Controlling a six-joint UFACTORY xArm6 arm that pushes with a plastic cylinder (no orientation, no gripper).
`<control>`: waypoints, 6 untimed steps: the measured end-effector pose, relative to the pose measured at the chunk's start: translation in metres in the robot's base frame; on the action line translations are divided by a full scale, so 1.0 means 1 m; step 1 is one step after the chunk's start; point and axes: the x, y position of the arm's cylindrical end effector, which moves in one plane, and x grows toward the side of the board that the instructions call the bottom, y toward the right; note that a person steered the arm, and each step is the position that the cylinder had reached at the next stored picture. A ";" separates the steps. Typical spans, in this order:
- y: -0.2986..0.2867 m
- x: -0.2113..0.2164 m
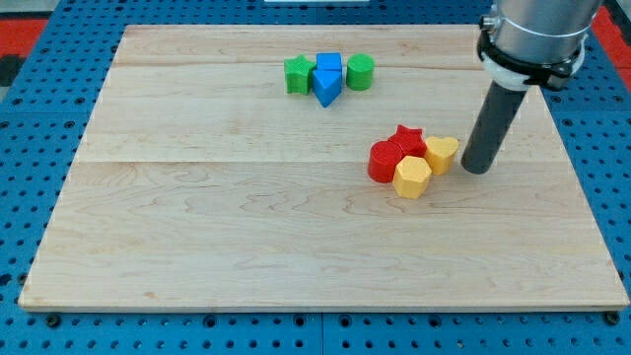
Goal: Push yellow hexagon towards yellow heart
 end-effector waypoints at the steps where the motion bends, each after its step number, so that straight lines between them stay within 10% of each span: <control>1: -0.007 0.024; 6: -0.079 0.041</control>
